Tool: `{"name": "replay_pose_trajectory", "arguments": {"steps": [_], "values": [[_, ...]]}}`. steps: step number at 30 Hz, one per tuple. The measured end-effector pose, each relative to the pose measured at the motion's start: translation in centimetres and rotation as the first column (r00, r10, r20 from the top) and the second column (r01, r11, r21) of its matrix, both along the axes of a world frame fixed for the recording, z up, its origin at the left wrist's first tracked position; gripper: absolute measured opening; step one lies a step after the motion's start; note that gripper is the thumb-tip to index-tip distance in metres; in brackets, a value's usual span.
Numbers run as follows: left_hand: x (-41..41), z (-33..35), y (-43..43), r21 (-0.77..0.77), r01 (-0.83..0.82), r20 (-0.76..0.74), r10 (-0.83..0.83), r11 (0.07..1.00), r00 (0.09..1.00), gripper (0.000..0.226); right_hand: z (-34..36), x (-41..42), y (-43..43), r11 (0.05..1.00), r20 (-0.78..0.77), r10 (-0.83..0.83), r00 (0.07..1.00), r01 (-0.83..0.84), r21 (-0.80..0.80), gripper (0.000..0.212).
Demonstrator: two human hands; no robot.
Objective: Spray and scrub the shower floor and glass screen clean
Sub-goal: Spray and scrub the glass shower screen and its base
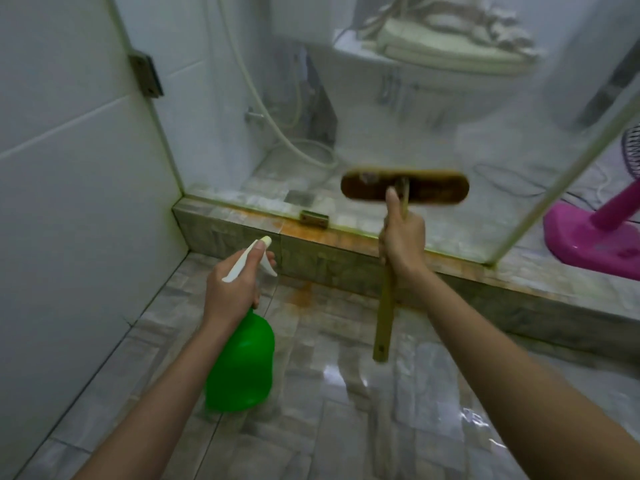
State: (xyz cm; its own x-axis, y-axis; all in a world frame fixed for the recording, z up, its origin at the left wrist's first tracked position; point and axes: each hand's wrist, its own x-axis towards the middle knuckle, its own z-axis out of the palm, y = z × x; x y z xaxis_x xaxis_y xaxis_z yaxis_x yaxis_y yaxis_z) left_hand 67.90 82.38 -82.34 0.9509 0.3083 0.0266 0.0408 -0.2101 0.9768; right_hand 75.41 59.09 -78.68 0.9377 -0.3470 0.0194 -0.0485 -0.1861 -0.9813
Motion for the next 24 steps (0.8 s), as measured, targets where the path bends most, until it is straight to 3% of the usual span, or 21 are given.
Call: {"name": "replay_pose_trajectory", "arguments": {"steps": [4, 8, 10, 17, 22, 24], "values": [[0.8, 1.6, -2.0, 0.0, 0.073, 0.063, -0.073, 0.997, 0.995, 0.042, 9.7, 1.6, -0.2, 0.991, 0.248, 0.013, 0.969, -0.046, 0.126, 0.051], [1.4, 5.2, -3.8, -0.02, 0.087, 0.116, -0.084, 0.996, 0.99, 0.043, 3.1, -0.6, -4.7, 0.998, 0.09, 0.01, 0.996, -0.004, -0.057, 0.052], [1.7, 7.5, -4.7, -0.048, 0.087, 0.14, -0.08, 0.995, 0.987, 0.042, 1.4, -2.1, -6.1, 0.998, 0.022, 0.001, 1.0, 0.0, -0.065, 0.053], [2.9, 15.1, -6.6, -0.111, 0.12, 0.229, -0.092, 0.986, 0.969, 0.038, 19.6, 1.6, -3.2, 0.997, 0.365, 0.045, 0.93, -0.063, 0.037, 0.05], [2.8, 19.6, -6.9, -0.15, 0.109, 0.26, -0.068, 0.983, 0.963, 0.044, 11.2, -1.0, -5.2, 0.993, 0.185, 0.041, 0.982, -0.061, 0.104, 0.05], [3.2, 20.9, -6.9, -0.155, 0.102, 0.266, -0.058, 0.983, 0.962, 0.043, 11.2, -1.1, -5.1, 0.99, 0.143, 0.044, 0.989, -0.062, 0.124, 0.05]]}}
